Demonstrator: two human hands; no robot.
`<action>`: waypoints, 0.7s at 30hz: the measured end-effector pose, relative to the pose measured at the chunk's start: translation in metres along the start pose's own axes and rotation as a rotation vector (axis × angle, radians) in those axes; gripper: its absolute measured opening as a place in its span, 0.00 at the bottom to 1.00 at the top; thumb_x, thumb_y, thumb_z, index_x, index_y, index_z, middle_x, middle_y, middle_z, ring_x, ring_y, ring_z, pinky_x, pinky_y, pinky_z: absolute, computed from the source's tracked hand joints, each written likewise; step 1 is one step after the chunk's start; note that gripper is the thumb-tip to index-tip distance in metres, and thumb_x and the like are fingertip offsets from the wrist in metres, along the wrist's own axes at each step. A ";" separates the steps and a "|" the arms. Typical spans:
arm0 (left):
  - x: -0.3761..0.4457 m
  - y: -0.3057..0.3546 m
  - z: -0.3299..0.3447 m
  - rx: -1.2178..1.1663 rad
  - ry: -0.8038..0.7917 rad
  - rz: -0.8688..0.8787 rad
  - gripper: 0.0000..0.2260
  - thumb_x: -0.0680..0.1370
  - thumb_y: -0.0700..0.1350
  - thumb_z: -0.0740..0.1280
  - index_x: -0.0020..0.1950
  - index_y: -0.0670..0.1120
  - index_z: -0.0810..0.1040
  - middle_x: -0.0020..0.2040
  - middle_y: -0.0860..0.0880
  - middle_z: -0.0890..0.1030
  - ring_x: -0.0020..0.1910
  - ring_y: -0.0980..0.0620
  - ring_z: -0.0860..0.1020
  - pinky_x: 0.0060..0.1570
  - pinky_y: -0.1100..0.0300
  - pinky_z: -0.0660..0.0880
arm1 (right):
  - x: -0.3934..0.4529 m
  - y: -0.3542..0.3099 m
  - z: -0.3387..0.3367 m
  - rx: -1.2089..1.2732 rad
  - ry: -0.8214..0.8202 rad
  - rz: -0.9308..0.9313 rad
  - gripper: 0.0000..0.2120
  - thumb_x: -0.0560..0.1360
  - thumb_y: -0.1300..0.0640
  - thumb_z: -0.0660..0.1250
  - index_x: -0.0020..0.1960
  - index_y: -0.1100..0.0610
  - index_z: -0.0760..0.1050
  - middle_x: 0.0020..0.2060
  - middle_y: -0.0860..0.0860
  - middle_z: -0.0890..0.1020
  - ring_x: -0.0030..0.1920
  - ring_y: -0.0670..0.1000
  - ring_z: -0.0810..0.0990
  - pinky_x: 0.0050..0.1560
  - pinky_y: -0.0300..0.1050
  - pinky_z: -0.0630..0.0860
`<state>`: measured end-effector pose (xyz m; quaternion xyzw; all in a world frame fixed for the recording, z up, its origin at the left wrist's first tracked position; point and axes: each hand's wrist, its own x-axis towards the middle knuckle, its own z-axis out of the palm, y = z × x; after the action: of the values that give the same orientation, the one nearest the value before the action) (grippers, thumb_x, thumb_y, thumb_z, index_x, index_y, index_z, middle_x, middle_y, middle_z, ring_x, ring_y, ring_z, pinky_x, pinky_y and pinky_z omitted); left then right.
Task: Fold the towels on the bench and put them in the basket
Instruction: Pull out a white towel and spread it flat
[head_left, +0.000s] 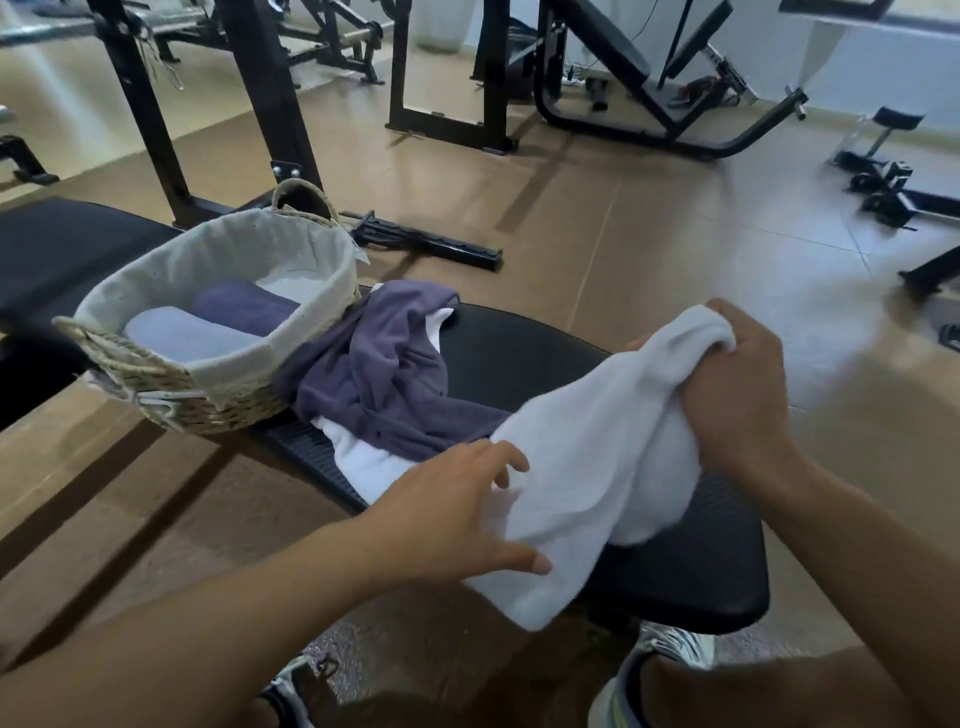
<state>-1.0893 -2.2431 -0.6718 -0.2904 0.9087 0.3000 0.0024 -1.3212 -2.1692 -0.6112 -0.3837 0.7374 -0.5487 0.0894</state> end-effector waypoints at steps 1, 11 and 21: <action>0.002 0.001 0.005 -0.065 -0.046 -0.010 0.38 0.64 0.73 0.73 0.69 0.64 0.64 0.61 0.64 0.71 0.59 0.61 0.72 0.61 0.57 0.75 | 0.001 -0.002 -0.003 0.055 -0.005 0.077 0.07 0.75 0.65 0.59 0.37 0.63 0.66 0.33 0.55 0.71 0.34 0.49 0.68 0.30 0.40 0.65; 0.020 0.020 0.022 -0.484 0.427 0.012 0.03 0.81 0.53 0.67 0.47 0.58 0.75 0.41 0.60 0.80 0.40 0.60 0.78 0.38 0.63 0.75 | -0.005 0.004 0.009 0.322 -0.099 0.336 0.10 0.78 0.63 0.65 0.55 0.69 0.76 0.43 0.61 0.81 0.45 0.55 0.80 0.43 0.49 0.78; 0.048 -0.020 -0.026 -0.371 0.529 -0.285 0.20 0.84 0.50 0.59 0.33 0.47 0.68 0.29 0.54 0.71 0.33 0.51 0.71 0.35 0.54 0.66 | 0.012 0.035 -0.023 -0.505 -1.000 0.271 0.17 0.73 0.38 0.74 0.48 0.52 0.80 0.44 0.50 0.87 0.44 0.51 0.86 0.44 0.45 0.80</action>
<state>-1.1146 -2.2953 -0.6699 -0.4775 0.7583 0.3709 -0.2439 -1.3584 -2.1567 -0.6301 -0.5079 0.7563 -0.0913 0.4021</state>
